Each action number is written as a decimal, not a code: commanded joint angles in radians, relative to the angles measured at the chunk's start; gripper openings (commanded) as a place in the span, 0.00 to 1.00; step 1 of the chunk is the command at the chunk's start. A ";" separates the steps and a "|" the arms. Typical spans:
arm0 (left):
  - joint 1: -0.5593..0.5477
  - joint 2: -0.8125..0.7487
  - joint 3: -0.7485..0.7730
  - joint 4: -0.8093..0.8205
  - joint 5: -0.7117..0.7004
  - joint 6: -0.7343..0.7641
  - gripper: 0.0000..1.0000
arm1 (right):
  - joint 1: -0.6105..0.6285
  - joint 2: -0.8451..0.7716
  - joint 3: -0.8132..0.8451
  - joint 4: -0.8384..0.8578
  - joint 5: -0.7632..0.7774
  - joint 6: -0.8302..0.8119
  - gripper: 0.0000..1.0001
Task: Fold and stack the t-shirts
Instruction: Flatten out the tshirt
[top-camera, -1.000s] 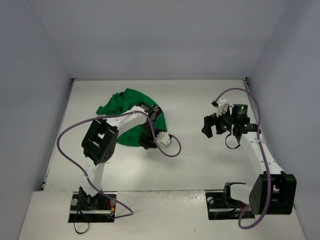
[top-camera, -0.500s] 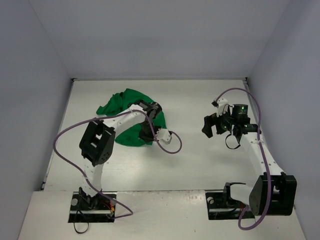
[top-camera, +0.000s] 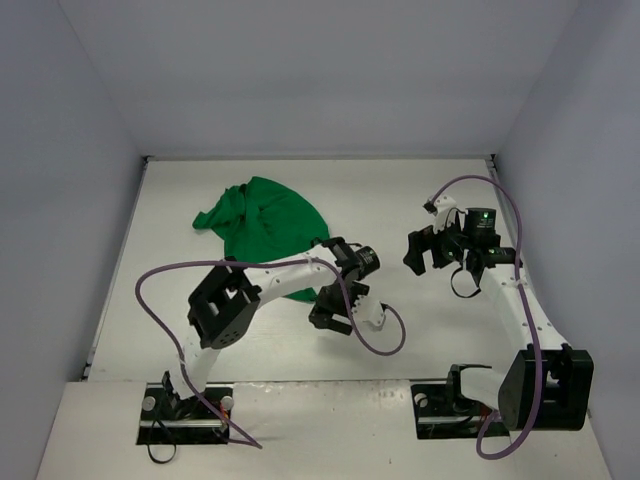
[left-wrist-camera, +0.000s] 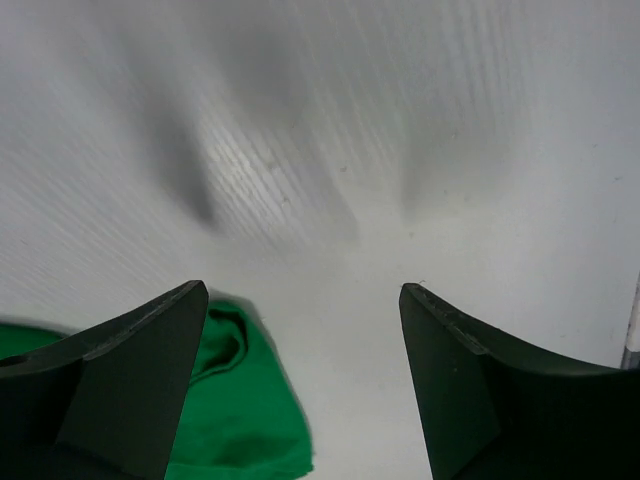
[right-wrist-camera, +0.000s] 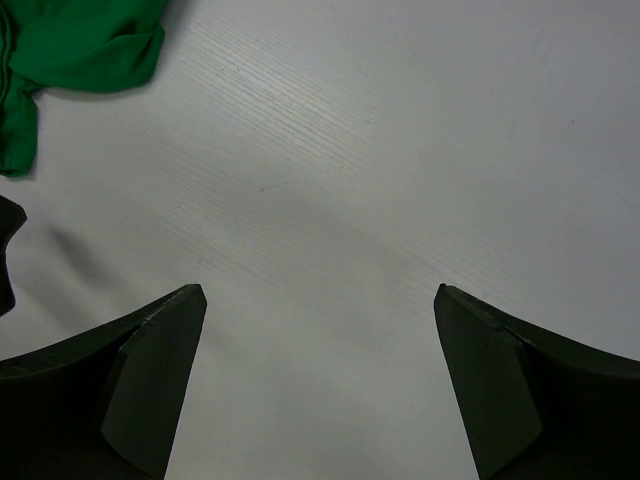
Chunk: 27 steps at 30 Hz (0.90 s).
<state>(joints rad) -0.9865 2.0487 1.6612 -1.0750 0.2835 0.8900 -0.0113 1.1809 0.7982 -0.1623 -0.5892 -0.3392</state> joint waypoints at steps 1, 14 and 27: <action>0.165 -0.166 0.084 -0.034 0.057 -0.125 0.74 | 0.005 -0.009 0.015 0.021 -0.017 0.002 0.97; 0.568 -0.233 0.059 -0.014 0.077 -0.098 0.51 | 0.005 0.007 0.019 0.023 -0.030 0.008 0.96; 0.793 -0.232 -0.113 -0.025 -0.015 0.239 0.51 | 0.005 0.009 0.021 0.023 -0.009 0.008 0.96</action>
<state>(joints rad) -0.2301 1.9543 1.6080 -1.0631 0.3070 0.9144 -0.0113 1.1847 0.7982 -0.1623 -0.5939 -0.3389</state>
